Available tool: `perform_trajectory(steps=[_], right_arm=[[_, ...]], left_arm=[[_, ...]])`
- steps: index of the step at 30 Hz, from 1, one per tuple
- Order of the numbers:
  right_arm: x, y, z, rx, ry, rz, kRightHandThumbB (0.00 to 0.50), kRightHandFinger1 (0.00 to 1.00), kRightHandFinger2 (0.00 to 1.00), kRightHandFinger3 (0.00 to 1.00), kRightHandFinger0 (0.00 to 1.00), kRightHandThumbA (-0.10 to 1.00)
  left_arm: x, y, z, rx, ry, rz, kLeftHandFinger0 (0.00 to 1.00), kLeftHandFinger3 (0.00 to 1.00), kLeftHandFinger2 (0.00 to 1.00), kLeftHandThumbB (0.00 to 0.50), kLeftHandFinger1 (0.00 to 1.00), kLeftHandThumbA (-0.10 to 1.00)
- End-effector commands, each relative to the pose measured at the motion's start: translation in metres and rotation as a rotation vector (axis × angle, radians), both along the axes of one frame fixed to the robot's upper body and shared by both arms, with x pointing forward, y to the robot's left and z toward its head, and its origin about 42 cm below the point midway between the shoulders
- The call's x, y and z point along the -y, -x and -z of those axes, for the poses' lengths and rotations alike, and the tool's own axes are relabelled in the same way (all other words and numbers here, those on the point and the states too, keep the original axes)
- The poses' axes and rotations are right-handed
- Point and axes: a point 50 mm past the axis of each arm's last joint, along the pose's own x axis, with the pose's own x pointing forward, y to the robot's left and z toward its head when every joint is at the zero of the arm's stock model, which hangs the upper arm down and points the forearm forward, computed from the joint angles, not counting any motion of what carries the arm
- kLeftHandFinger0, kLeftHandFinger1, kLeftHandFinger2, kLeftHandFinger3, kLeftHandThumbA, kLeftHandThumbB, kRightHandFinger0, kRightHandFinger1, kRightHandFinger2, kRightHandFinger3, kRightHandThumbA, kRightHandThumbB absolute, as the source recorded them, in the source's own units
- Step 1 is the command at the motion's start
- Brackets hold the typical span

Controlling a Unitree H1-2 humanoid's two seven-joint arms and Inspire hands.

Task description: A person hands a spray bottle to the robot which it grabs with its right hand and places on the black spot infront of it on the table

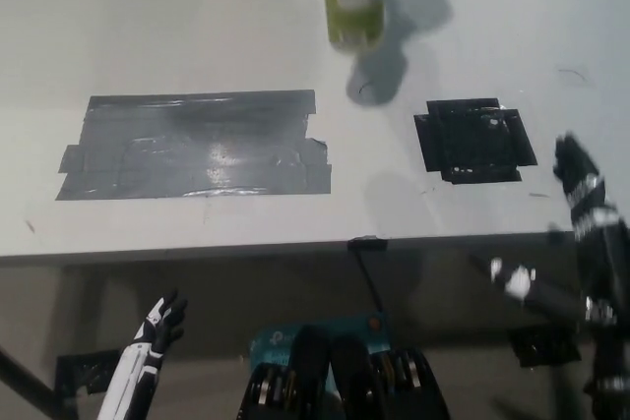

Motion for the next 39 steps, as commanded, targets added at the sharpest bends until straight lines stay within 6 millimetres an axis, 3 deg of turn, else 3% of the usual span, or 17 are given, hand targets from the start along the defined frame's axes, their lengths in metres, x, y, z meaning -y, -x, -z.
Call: perform_trajectory(steps=[1,3,5,6,7,8,11,13,18,23,25,27,30,31,34,39], right_arm=[[0.000,-0.037,-0.030,-0.073,-0.060,-0.066,0.341,1.00,1.00,1.00,1.00,1.00],[-0.002,-0.058,-0.037,-0.129,-0.051,-0.080,0.300,1.00,1.00,1.00,1.00,1.00],[-0.003,-0.071,-0.039,-0.164,-0.035,-0.082,0.295,1.00,1.00,1.00,1.00,1.00],[-0.005,-0.085,-0.040,-0.190,-0.039,-0.089,0.328,1.00,1.00,1.00,1.00,1.00],[-0.006,-0.091,-0.041,-0.197,-0.035,-0.091,0.331,1.00,1.00,1.00,1.00,1.00],[-0.008,-0.104,-0.041,-0.237,-0.025,-0.091,0.404,1.00,1.00,1.00,1.00,1.00],[-0.015,-0.127,-0.046,-0.288,-0.006,-0.104,0.433,1.00,1.00,1.00,1.00,1.00],[-0.022,-0.143,-0.052,-0.325,0.009,-0.116,0.495,1.00,1.00,1.00,1.00,1.00],[-0.049,-0.178,-0.064,-0.362,0.034,-0.118,0.496,1.00,1.00,1.00,1.00,1.00],[-0.067,-0.196,-0.063,-0.402,0.006,-0.160,0.481,1.00,1.00,1.00,1.00,1.00],[-0.075,-0.208,-0.063,-0.427,0.014,-0.149,0.498,1.00,1.00,1.00,1.00,1.00],[-0.081,-0.214,-0.061,-0.434,0.043,-0.134,0.500,1.00,1.00,1.00,1.00,1.00],[-0.085,-0.219,-0.065,-0.431,0.062,-0.123,0.500,1.00,1.00,1.00,1.00,1.00],[-0.089,-0.220,-0.070,-0.430,0.072,-0.124,0.467,1.00,1.00,1.00,1.00,1.00],[-0.095,-0.225,-0.074,-0.443,0.090,-0.125,0.500,1.00,1.00,1.00,1.00,1.00],[-0.095,-0.238,-0.077,-0.464,0.098,-0.096,0.500,1.00,1.00,1.00,1.00,1.00]], left_arm=[[0.000,0.003,-0.005,0.048,0.002,0.018,1.00,1.00,1.00,0.030,1.00,1.00],[0.000,0.002,-0.005,0.047,0.002,0.018,1.00,1.00,1.00,0.026,1.00,1.00],[0.000,0.003,-0.005,0.050,0.001,0.019,1.00,1.00,1.00,0.020,1.00,1.00],[0.000,0.003,-0.006,0.049,-0.010,0.018,1.00,1.00,1.00,0.031,1.00,1.00],[0.000,0.003,-0.006,0.048,-0.013,0.018,1.00,1.00,1.00,0.031,1.00,1.00],[0.000,0.004,-0.004,0.046,-0.015,0.016,1.00,1.00,1.00,0.024,1.00,1.00],[0.000,0.003,-0.004,0.052,-0.014,0.014,1.00,1.00,1.00,0.025,1.00,1.00],[0.001,0.002,-0.004,0.052,-0.011,0.014,1.00,1.00,1.00,0.037,1.00,1.00],[0.002,0.003,-0.004,0.049,0.000,0.010,1.00,1.00,1.00,0.033,1.00,1.00],[0.000,0.006,-0.003,0.048,-0.009,0.009,1.00,1.00,1.00,0.038,1.00,1.00],[0.000,0.006,-0.002,0.036,-0.001,0.006,1.00,1.00,1.00,0.047,1.00,1.00],[-0.001,0.008,-0.002,0.044,-0.004,0.006,1.00,1.00,1.00,0.017,1.00,1.00],[-0.001,0.007,-0.002,0.048,-0.012,0.006,1.00,1.00,1.00,0.015,1.00,1.00],[-0.001,0.008,-0.002,0.033,-0.001,0.001,1.00,1.00,1.00,0.040,1.00,1.00],[0.000,0.008,-0.001,0.033,0.007,0.003,1.00,1.00,1.00,0.019,1.00,1.00],[0.000,0.005,-0.003,0.042,0.001,0.004,1.00,1.00,1.00,0.043,1.00,1.00]])
